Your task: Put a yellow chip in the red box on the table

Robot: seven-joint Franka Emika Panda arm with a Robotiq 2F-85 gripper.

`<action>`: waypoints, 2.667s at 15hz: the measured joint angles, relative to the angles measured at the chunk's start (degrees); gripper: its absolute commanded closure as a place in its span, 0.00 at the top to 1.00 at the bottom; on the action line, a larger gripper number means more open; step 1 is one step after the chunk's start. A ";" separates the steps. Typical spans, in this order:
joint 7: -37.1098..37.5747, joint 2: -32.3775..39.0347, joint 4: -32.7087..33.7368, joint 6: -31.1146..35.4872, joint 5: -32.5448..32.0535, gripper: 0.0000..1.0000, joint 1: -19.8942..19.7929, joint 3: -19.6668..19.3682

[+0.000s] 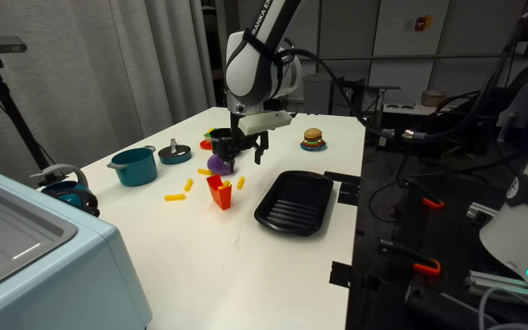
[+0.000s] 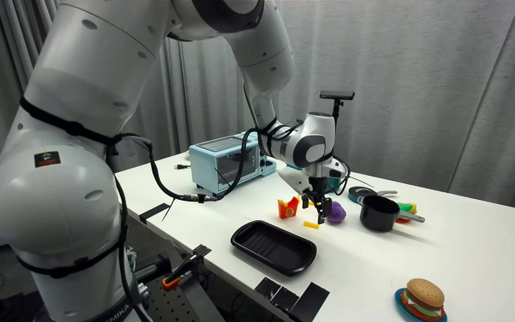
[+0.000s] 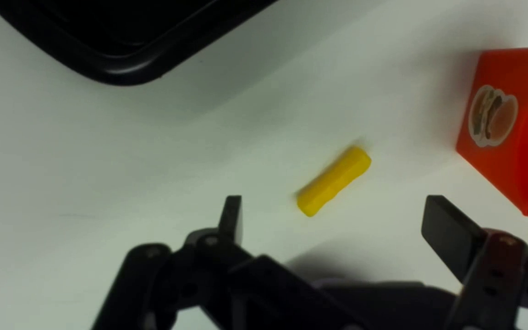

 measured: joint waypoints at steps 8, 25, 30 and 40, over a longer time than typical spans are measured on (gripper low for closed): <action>4.61 4.45 3.06 1.11 0.48 1.00 2.43 -1.87; 7.01 8.08 6.53 1.12 1.02 0.11 3.43 -3.64; 7.46 7.91 6.90 1.12 1.23 0.04 3.69 -3.71; 8.03 2.39 4.80 7.05 -1.16 0.04 10.39 -8.36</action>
